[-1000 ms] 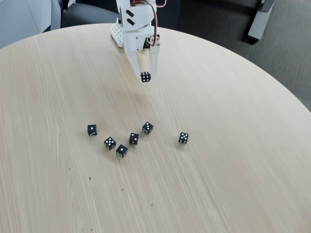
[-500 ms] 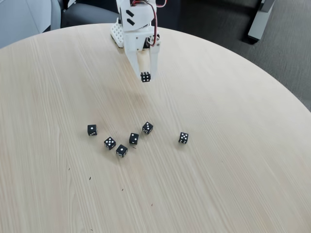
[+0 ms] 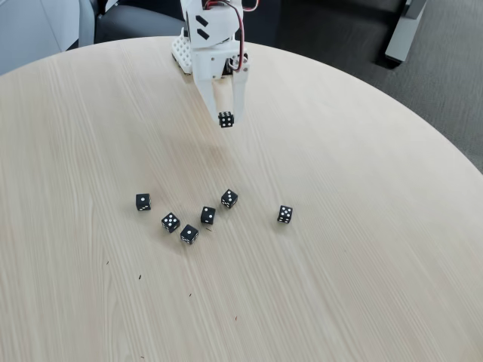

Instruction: Pick up the dice with number 6

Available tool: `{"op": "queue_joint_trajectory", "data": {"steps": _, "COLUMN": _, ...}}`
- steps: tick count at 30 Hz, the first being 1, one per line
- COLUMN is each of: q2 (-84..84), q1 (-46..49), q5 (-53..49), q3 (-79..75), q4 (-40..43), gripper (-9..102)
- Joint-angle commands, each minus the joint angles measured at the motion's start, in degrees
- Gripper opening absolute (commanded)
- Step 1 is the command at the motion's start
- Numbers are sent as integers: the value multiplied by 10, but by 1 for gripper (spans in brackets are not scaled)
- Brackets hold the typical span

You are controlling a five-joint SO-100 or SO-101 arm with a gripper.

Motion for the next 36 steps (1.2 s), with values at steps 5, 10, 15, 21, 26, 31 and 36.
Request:
{"op": "queue_joint_trajectory", "data": {"steps": 5, "q2": 5, "q1": 2, "q5": 4, "q3": 0, "q4": 4, "gripper": 1}}
{"op": "queue_joint_trajectory", "data": {"steps": 10, "q2": 5, "q1": 2, "q5": 4, "q3": 0, "q4": 4, "gripper": 1}}
{"op": "queue_joint_trajectory", "data": {"steps": 15, "q2": 5, "q1": 4, "q5": 5, "q3": 0, "q4": 4, "gripper": 1}}
{"op": "queue_joint_trajectory", "data": {"steps": 21, "q2": 5, "q1": 4, "q5": 5, "q3": 0, "q4": 4, "gripper": 1}}
{"op": "queue_joint_trajectory", "data": {"steps": 26, "q2": 5, "q1": -4, "q5": 5, "q3": 0, "q4": 4, "gripper": 1}}
{"op": "queue_joint_trajectory", "data": {"steps": 31, "q2": 5, "q1": 0, "q5": 5, "q3": 0, "q4": 4, "gripper": 1}}
{"op": "queue_joint_trajectory", "data": {"steps": 36, "q2": 5, "q1": 0, "q5": 5, "q3": 0, "q4": 4, "gripper": 1}}
